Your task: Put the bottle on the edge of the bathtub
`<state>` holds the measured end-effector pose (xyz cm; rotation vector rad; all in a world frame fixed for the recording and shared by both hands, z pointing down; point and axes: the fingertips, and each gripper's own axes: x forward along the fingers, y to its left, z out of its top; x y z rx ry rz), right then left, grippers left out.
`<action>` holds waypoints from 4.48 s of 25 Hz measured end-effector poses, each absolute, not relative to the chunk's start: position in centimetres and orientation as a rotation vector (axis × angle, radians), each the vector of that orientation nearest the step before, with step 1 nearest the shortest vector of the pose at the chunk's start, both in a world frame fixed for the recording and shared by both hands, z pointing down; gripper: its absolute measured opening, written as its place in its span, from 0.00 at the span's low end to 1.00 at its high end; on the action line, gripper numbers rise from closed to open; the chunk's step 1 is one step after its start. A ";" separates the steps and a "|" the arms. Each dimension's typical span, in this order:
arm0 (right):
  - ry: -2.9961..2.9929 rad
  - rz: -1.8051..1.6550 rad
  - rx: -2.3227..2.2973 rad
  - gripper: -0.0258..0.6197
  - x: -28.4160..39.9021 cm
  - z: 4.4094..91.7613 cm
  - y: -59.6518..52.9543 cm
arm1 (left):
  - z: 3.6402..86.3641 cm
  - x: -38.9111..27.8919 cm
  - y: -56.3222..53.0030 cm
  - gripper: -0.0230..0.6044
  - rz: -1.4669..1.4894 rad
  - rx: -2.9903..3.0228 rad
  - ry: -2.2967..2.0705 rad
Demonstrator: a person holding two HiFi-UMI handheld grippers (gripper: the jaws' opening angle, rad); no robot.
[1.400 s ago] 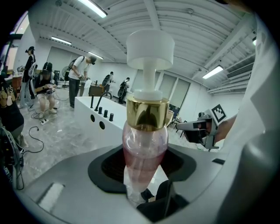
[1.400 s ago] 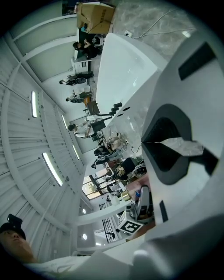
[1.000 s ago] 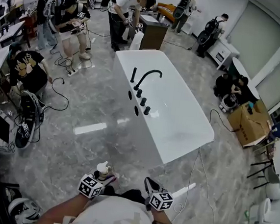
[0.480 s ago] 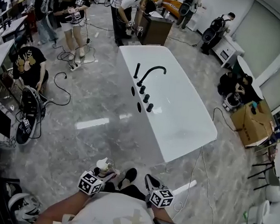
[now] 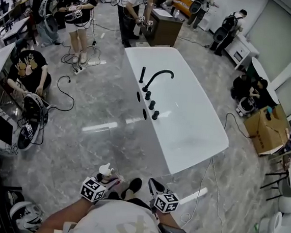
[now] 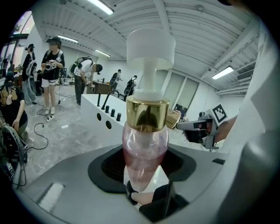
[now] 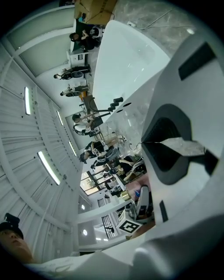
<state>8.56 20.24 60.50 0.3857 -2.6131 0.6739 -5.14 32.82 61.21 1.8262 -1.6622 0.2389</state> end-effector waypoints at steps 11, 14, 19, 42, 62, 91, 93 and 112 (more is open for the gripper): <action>-2.595 0.740 0.395 0.05 7.9 61.6 14.0 | 60.0 -5.4 25.1 0.39 0.277 1.860 -1.625; -2.595 0.754 0.386 0.05 7.4 61.9 12.5 | 60.1 -5.6 23.6 0.39 0.289 1.852 -1.623; -2.592 0.769 0.367 0.05 7.0 62.5 9.8 | 60.3 -5.9 21.3 0.39 0.309 1.831 -1.628; -2.625 0.849 0.423 0.05 9.3 63.0 1.3 | 58.7 -6.7 11.2 0.39 0.326 1.814 -1.694; -2.614 0.862 0.504 0.05 9.6 62.8 -2.3 | 58.4 -8.7 9.0 0.39 0.312 1.803 -1.700; -2.501 0.918 0.808 0.05 9.9 63.4 -9.9 | 63.1 -12.3 -4.0 0.39 0.332 1.842 -1.466; -2.499 0.918 0.824 0.05 9.9 63.3 -10.5 | 63.2 -12.5 -4.7 0.39 0.339 1.843 -1.456; -2.468 0.943 0.962 0.05 7.7 63.7 -14.2 | 65.3 -15.8 -11.0 0.39 0.495 1.925 -1.385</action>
